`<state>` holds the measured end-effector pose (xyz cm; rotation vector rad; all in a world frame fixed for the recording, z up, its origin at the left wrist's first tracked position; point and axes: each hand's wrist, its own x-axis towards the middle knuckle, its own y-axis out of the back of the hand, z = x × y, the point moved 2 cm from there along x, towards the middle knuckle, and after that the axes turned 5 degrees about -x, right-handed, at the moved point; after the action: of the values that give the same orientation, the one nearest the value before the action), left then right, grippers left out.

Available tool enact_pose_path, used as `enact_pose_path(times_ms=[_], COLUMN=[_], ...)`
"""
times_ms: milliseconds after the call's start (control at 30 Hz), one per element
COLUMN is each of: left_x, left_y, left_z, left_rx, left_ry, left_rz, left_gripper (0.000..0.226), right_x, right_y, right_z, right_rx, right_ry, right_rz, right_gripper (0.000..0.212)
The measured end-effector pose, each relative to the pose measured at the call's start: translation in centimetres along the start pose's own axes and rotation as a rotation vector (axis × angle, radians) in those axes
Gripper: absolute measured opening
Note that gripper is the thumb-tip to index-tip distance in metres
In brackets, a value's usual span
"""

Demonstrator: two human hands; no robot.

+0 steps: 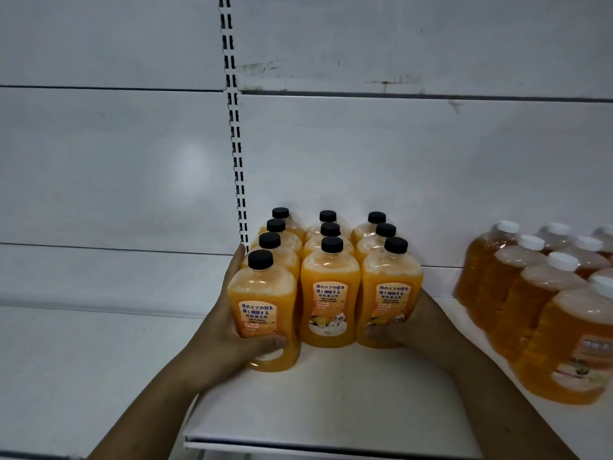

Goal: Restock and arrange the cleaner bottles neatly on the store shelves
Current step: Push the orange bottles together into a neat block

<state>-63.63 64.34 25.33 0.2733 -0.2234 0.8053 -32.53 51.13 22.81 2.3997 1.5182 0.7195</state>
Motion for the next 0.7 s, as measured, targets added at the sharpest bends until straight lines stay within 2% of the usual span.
enact_pose_path(times_ms=[100, 200, 300, 400, 533, 700], left_x=[0.2, 0.3, 0.2, 0.0, 0.1, 0.2], left_y=[0.1, 0.1, -0.1, -0.1, 0.4, 1.1], left_z=[-0.2, -0.3, -0.1, -0.2, -0.4, -0.4], left_rx=[-0.006, 0.000, 0.007, 0.020, 0.061, -0.012], left_ry=[0.009, 0.019, 0.019, 0.030, 0.015, 0.007], left_rz=[0.010, 0.007, 0.009, 0.004, -0.023, -0.034], left_gripper=[0.127, 0.122, 0.123, 0.121, 0.131, 0.146], right_x=[0.1, 0.1, 0.0, -0.2, -0.3, -0.8], right_y=[-0.1, -0.3, -0.2, -0.1, -0.1, -0.4], right_z=[0.1, -0.2, -0.1, -0.3, -0.7, -1.6], right_rx=[0.002, 0.005, -0.007, -0.020, -0.035, -0.094], right_ry=[0.012, 0.017, 0.008, 0.017, 0.051, 0.062], right_rz=[0.000, 0.000, -0.015, -0.015, -0.061, -0.084], right_gripper=[0.116, 0.106, 0.111, 0.107, 0.099, 0.106])
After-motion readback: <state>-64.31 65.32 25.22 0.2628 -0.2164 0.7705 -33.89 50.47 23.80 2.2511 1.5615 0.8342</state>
